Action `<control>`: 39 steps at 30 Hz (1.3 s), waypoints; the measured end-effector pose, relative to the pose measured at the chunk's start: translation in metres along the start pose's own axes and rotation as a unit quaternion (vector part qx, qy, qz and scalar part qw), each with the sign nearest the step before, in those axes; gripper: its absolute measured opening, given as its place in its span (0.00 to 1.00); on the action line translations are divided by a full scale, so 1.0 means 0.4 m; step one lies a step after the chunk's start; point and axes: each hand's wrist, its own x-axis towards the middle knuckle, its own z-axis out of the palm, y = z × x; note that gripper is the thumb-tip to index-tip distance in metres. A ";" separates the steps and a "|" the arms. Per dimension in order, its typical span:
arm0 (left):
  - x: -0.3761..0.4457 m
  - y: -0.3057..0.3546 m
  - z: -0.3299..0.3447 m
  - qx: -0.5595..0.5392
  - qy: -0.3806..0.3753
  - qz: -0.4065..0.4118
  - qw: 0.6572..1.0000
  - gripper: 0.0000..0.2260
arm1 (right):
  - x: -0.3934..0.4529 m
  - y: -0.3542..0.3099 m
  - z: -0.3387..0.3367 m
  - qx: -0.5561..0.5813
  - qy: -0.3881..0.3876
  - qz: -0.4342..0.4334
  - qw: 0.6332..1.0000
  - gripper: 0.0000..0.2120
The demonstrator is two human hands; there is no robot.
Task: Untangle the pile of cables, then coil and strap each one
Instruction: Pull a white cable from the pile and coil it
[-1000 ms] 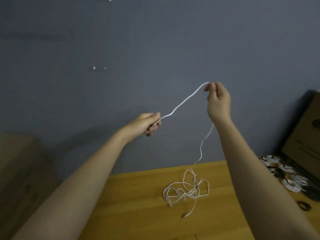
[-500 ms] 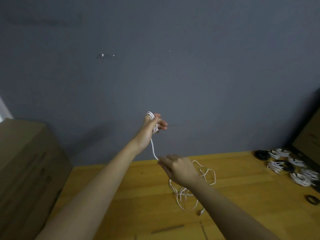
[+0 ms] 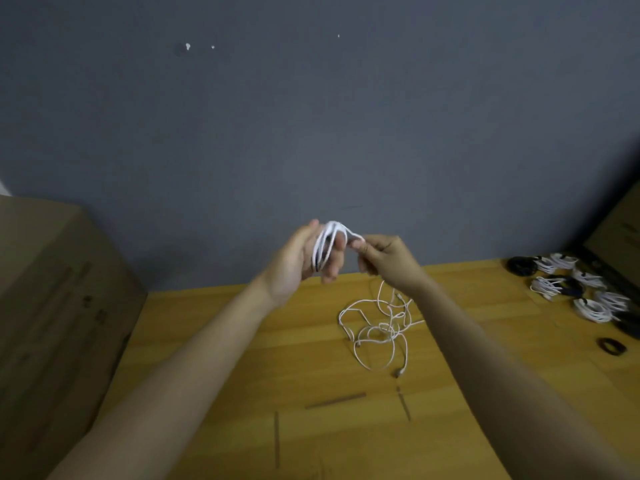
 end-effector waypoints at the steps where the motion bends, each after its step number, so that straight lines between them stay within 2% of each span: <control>1: 0.006 0.003 -0.003 -0.038 0.022 0.020 0.999 0.16 | -0.021 0.028 0.031 -0.011 -0.022 0.028 0.999 0.18; 3: 0.039 0.000 -0.013 -0.061 0.078 0.042 0.994 0.13 | -0.070 0.077 0.089 -0.078 -0.089 0.071 0.990 0.13; 5: 0.074 -0.017 -0.027 0.022 0.145 0.020 0.989 0.08 | -0.117 0.114 0.131 -0.180 -0.128 0.047 0.974 0.11; 6: 0.083 -0.035 -0.038 0.105 0.166 0.003 0.981 0.08 | -0.137 0.122 0.144 -0.238 -0.137 0.010 0.961 0.10; 7: 0.083 -0.061 -0.052 0.212 0.161 -0.009 0.964 0.08 | -0.153 0.119 0.151 -0.293 -0.139 -0.035 0.945 0.09; 9: 0.061 -0.126 -0.079 0.414 0.089 -0.026 0.906 0.10 | -0.169 0.091 0.145 -0.350 -0.104 -0.138 0.921 0.08; 10: 0.044 -0.151 -0.086 0.472 0.056 -0.031 0.879 0.12 | -0.168 0.070 0.133 -0.354 -0.067 -0.183 0.915 0.06; 11: 0.026 -0.168 -0.087 0.494 0.032 -0.040 0.868 0.16 | -0.160 0.046 0.113 -0.341 -0.024 -0.212 0.915 0.05; 12: 0.005 -0.176 -0.080 0.485 0.014 -0.057 0.873 0.20 | -0.146 0.025 0.085 -0.317 0.013 -0.219 0.923 0.05; 14: -0.036 -0.174 -0.055 0.405 -0.010 -0.090 0.910 0.26 | -0.110 -0.001 0.020 -0.265 0.037 -0.187 0.945 0.04; 16: -0.065 -0.160 -0.023 0.280 -0.013 -0.086 0.956 0.26 | -0.081 0.000 -0.023 -0.198 0.020 -0.130 0.971 0.04; 18: -0.075 -0.130 0.008 0.157 -0.012 -0.067 0.985 0.25 | -0.068 0.017 -0.019 -0.088 -0.011 -0.067 0.994 0.05; 21: -0.061 -0.079 0.026 0.014 0.015 -0.023 1.000 0.22 | -0.086 0.075 0.057 -0.021 -0.031 0.018 0.999 0.12; 24: -0.025 -0.042 0.012 -0.053 0.068 0.057 0.995 0.16 | -0.142 0.149 0.134 -0.047 -0.097 0.112 0.988 0.11; 26: 0.018 -0.046 -0.002 -0.031 0.130 0.048 0.990 0.11 | -0.182 0.177 0.170 -0.103 -0.131 0.116 0.979 0.11; 28: 0.055 -0.075 -0.017 0.063 0.187 -0.002 0.980 0.09 | -0.206 0.176 0.192 -0.227 -0.167 0.055 0.958 0.10; 29: 0.065 -0.101 -0.028 0.157 0.185 -0.027 0.970 0.10 | -0.212 0.167 0.197 -0.307 -0.180 0.009 0.934 0.11; 31: 0.064 -0.167 -0.058 0.363 0.110 -0.072 0.922 0.10 | -0.215 0.136 0.193 -0.389 -0.145 -0.113 0.903 0.12; 33: 0.042 -0.207 -0.086 0.475 0.046 -0.092 0.874 0.12 | -0.212 0.094 0.164 -0.364 -0.061 -0.216 0.904 0.09; 35: 0.007 -0.216 -0.087 0.490 0.016 -0.080 0.868 0.16 | -0.190 0.071 0.108 -0.288 0.023 -0.236 0.928 0.07; 37: -0.031 -0.210 -0.062 0.456 0.025 -0.037 0.889 0.20 | -0.157 0.061 0.038 -0.195 0.076 -0.186 0.960 0.07; 39: -0.065 -0.187 -0.018 0.355 0.038 -0.023 0.934 0.21 | -0.129 0.061 -0.013 -0.126 0.088 -0.119 0.981 0.05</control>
